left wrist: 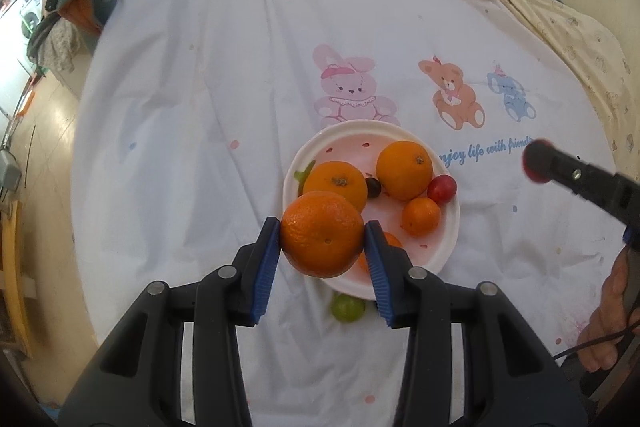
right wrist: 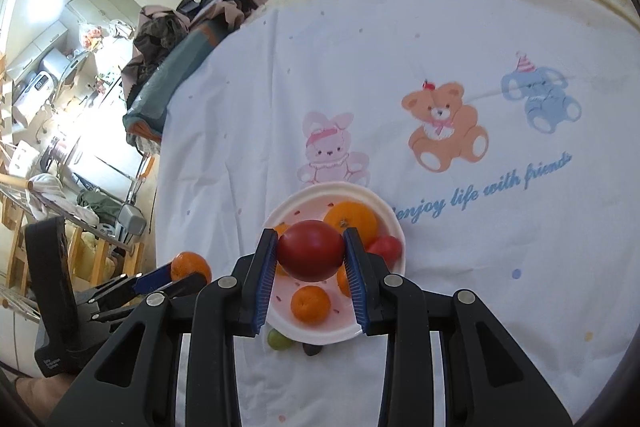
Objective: Organize fruits
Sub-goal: 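Carry both fruits over the plate and open both grippers to drop them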
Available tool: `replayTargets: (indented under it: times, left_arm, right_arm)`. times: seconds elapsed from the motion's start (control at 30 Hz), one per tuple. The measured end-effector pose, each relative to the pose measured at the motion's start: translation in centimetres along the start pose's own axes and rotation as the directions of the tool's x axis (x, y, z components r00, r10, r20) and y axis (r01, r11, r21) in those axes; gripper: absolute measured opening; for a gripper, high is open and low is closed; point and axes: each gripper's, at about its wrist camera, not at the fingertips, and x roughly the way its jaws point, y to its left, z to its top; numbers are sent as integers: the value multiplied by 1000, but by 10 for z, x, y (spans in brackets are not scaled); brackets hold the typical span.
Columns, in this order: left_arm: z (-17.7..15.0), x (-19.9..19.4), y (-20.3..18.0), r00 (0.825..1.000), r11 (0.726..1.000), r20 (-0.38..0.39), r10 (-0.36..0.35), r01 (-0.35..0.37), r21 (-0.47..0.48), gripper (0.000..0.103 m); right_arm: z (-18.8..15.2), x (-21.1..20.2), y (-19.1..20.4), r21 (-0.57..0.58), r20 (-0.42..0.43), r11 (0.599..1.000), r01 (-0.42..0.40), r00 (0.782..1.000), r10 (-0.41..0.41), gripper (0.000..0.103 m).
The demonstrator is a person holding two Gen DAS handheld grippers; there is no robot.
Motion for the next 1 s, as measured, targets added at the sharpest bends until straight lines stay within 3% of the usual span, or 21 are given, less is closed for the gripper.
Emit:
replayTargets:
  times: [0.2,0.37,0.77,1.0]
  left_arm:
    - [-4,27,3,1000,1000,-16,16,-16,-4,38]
    - [-7,38,-3,1000,998,-8,17,-17,55,38]
    - [-20,65,-16,994,993,-106,-6,18,113,39]
    - [-20,80,-3,988,999,-148,-39,44,31,39]
  right_arm:
    - [-13,25,-13,2,-35,1000,10,999,-9,35]
    - [-14,37,-18,7,-69,1000,-20,997,20,35]
    - [-22,72,-28,88,-161,993,-74,983,88,36]
    - [-30,82,-29,95,-190,993,-73,978,90,38]
